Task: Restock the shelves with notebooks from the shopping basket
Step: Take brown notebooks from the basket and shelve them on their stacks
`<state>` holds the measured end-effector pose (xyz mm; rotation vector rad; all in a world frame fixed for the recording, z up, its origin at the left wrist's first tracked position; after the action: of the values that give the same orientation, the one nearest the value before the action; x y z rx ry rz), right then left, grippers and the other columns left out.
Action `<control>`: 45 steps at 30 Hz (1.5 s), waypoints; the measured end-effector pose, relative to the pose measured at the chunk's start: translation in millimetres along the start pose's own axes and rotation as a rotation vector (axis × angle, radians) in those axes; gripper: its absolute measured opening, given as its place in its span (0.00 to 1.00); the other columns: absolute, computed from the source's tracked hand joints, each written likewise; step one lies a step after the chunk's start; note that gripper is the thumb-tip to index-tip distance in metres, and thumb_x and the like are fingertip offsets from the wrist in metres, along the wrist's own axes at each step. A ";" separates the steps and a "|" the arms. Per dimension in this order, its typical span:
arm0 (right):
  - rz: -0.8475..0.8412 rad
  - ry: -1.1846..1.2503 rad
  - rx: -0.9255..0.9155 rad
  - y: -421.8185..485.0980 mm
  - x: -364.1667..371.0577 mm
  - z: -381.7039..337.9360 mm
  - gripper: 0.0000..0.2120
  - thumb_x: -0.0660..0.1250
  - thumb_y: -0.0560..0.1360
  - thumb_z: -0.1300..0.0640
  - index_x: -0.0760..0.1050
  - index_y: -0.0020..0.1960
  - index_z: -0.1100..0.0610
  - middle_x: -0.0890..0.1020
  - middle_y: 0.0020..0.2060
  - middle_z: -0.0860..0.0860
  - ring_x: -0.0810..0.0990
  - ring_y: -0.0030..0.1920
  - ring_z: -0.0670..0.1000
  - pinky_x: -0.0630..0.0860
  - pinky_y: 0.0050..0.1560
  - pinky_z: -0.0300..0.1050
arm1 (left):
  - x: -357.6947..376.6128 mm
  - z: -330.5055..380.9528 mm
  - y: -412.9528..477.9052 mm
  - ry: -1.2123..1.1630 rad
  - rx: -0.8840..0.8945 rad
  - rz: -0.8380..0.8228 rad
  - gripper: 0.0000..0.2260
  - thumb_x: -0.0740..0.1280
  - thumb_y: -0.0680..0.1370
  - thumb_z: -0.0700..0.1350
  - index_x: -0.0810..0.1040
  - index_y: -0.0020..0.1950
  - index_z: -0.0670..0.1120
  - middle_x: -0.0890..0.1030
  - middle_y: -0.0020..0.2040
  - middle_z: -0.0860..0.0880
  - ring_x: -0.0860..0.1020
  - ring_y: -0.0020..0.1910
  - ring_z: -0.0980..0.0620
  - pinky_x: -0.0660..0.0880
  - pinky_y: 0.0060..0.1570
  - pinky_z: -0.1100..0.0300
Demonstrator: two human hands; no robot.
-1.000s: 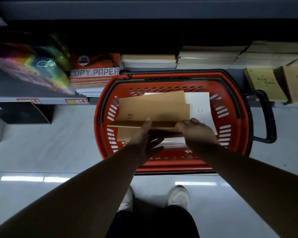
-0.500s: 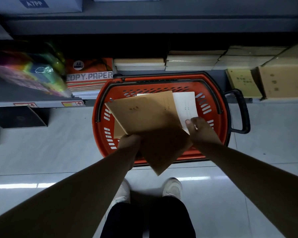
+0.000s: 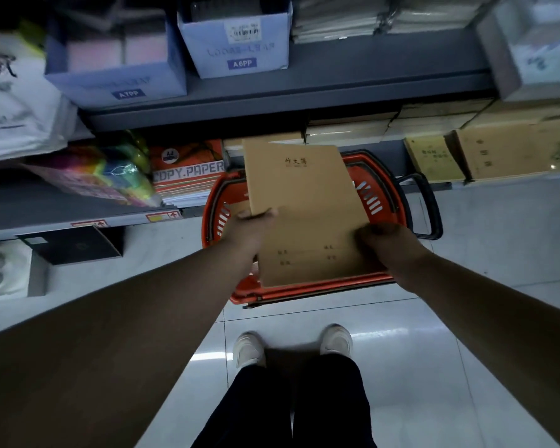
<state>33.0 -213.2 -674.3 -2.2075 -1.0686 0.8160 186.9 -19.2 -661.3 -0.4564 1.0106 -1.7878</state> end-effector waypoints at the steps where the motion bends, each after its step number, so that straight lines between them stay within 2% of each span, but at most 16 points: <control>1: 0.010 0.002 -0.006 -7.4 -2.1 -5.3 0.05 0.63 0.80 0.58 0.76 0.47 0.52 0.79 0.44 0.49 0.77 0.53 0.55 0.73 0.59 0.54 | -1.2 8.6 -7.8 -0.010 0.019 0.001 0.13 0.73 0.75 0.49 0.80 0.57 0.47 0.82 0.55 0.44 0.80 0.54 0.42 0.76 0.60 0.44; 3: 0.053 -0.002 -0.025 -23.4 -11.3 -17.4 0.09 0.63 0.80 0.58 0.76 0.42 0.52 0.79 0.41 0.51 0.77 0.45 0.53 0.76 0.50 0.49 | -0.7 25.7 -25.6 -0.048 0.042 -0.007 0.17 0.75 0.73 0.49 0.80 0.60 0.45 0.83 0.56 0.43 0.81 0.54 0.41 0.76 0.59 0.43; 5: 0.094 -0.001 -0.049 -43.8 -22.9 -32.9 0.09 0.62 0.80 0.57 0.75 0.42 0.52 0.79 0.39 0.51 0.76 0.42 0.51 0.73 0.42 0.44 | 1.7 42.8 -48.9 -0.093 0.065 -0.024 0.17 0.75 0.73 0.48 0.80 0.58 0.43 0.83 0.55 0.42 0.81 0.52 0.41 0.77 0.58 0.43; 9: 0.119 0.089 -0.122 -88.6 -40.1 -64.9 0.08 0.61 0.80 0.59 0.77 0.46 0.59 0.77 0.36 0.53 0.75 0.40 0.53 0.73 0.45 0.49 | -1.5 72.3 -96.7 -0.109 0.122 -0.034 0.08 0.75 0.73 0.47 0.82 0.47 0.45 0.84 0.50 0.42 0.83 0.50 0.41 0.78 0.56 0.42; 11: 0.109 0.145 -0.164 -113.2 -49.9 -84.1 0.08 0.62 0.80 0.60 0.77 0.44 0.58 0.78 0.38 0.55 0.76 0.44 0.57 0.75 0.49 0.53 | -5.4 86.0 -116.5 -0.110 0.157 -0.042 0.06 0.75 0.73 0.48 0.82 0.44 0.46 0.85 0.48 0.44 0.83 0.49 0.43 0.78 0.56 0.44; 13: 0.101 0.155 -0.200 -135.6 -59.4 -101.3 0.08 0.61 0.80 0.59 0.76 0.45 0.56 0.79 0.45 0.57 0.78 0.52 0.60 0.76 0.58 0.59 | -5.9 99.0 -136.3 -0.123 0.185 -0.083 0.05 0.74 0.74 0.47 0.82 0.45 0.46 0.85 0.47 0.45 0.83 0.48 0.44 0.78 0.56 0.45; 15: 0.096 0.131 -0.239 -155.7 -68.4 -117.2 0.08 0.60 0.81 0.58 0.76 0.46 0.55 0.79 0.48 0.57 0.77 0.55 0.61 0.74 0.60 0.63 | -6.3 110.9 -157.7 -0.133 0.213 -0.132 0.04 0.73 0.75 0.46 0.83 0.47 0.47 0.85 0.48 0.44 0.83 0.49 0.45 0.78 0.57 0.45; 17: 0.104 0.133 -0.293 -176.7 -79.6 -133.3 0.08 0.60 0.81 0.59 0.76 0.46 0.55 0.79 0.44 0.54 0.77 0.50 0.57 0.75 0.58 0.60 | -8.8 124.0 -181.7 -0.145 0.252 -0.173 0.05 0.71 0.76 0.45 0.83 0.50 0.45 0.85 0.50 0.43 0.83 0.51 0.44 0.77 0.58 0.45; 20: 0.148 0.147 -0.340 -204.9 -96.0 -152.4 0.09 0.60 0.81 0.58 0.75 0.45 0.54 0.77 0.39 0.50 0.75 0.43 0.50 0.74 0.46 0.48 | -11.2 143.4 -215.7 -0.175 0.305 -0.231 0.09 0.70 0.77 0.44 0.82 0.55 0.42 0.84 0.52 0.42 0.83 0.53 0.43 0.77 0.58 0.44; 22: 0.171 0.146 -0.363 -220.4 -106.9 -164.3 0.08 0.60 0.81 0.57 0.76 0.46 0.54 0.78 0.40 0.48 0.76 0.42 0.49 0.72 0.42 0.44 | -10.3 156.1 -236.0 -0.190 0.313 -0.259 0.12 0.70 0.77 0.44 0.81 0.59 0.41 0.84 0.54 0.42 0.82 0.55 0.42 0.77 0.59 0.43; 24: 0.195 0.134 -0.377 -233.5 -119.5 -175.1 0.07 0.60 0.81 0.56 0.77 0.49 0.54 0.80 0.43 0.47 0.77 0.45 0.47 0.72 0.42 0.43 | -6.6 169.0 -255.2 -0.189 0.328 -0.290 0.11 0.69 0.78 0.45 0.81 0.58 0.43 0.84 0.54 0.42 0.82 0.55 0.41 0.77 0.58 0.42; 27: 0.228 0.110 -0.411 -250.8 -141.4 -194.2 0.08 0.60 0.81 0.56 0.78 0.50 0.51 0.80 0.45 0.42 0.77 0.46 0.42 0.69 0.42 0.38 | 1.8 187.3 -278.8 -0.180 0.378 -0.318 0.06 0.69 0.78 0.46 0.82 0.51 0.46 0.85 0.50 0.45 0.84 0.50 0.45 0.81 0.49 0.49; 31: 0.233 0.117 -0.451 -269.2 -165.3 -221.7 0.09 0.60 0.81 0.56 0.77 0.47 0.49 0.81 0.44 0.43 0.77 0.46 0.41 0.69 0.42 0.38 | 12.2 209.2 -301.3 -0.220 0.437 -0.318 0.06 0.69 0.78 0.45 0.83 0.51 0.45 0.85 0.50 0.45 0.84 0.50 0.46 0.79 0.52 0.51; 34: 0.233 0.084 -0.469 -277.7 -181.8 -237.3 0.08 0.60 0.82 0.55 0.77 0.50 0.52 0.81 0.46 0.45 0.77 0.48 0.44 0.70 0.43 0.40 | 20.1 223.9 -312.8 -0.246 0.458 -0.299 0.06 0.69 0.78 0.45 0.82 0.53 0.46 0.85 0.50 0.46 0.84 0.49 0.47 0.80 0.48 0.53; 42: 0.207 0.081 -0.472 -281.8 -210.1 -258.3 0.08 0.59 0.82 0.55 0.77 0.52 0.53 0.81 0.48 0.46 0.77 0.50 0.47 0.72 0.49 0.44 | 42.1 246.2 -333.4 -0.298 0.463 -0.238 0.09 0.69 0.78 0.46 0.81 0.55 0.44 0.85 0.51 0.43 0.83 0.52 0.42 0.78 0.55 0.43; 45: 0.213 0.102 -0.481 -278.9 -222.4 -269.5 0.08 0.59 0.82 0.57 0.77 0.54 0.54 0.81 0.47 0.45 0.77 0.49 0.45 0.72 0.50 0.42 | 52.4 252.9 -338.2 -0.305 0.473 -0.241 0.06 0.68 0.79 0.46 0.81 0.51 0.45 0.85 0.50 0.43 0.83 0.50 0.42 0.79 0.53 0.44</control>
<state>-20.4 -303.4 -239.7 -2.7708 -1.0764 0.5624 144.6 -120.2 -250.1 -0.5450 0.3137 -2.0173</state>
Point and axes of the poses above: each hand's wrist, its own y-axis towards the middle knuckle, its own x-axis out of the palm, z = x × y, the point moved 7 cm from there along y, towards the middle knuckle
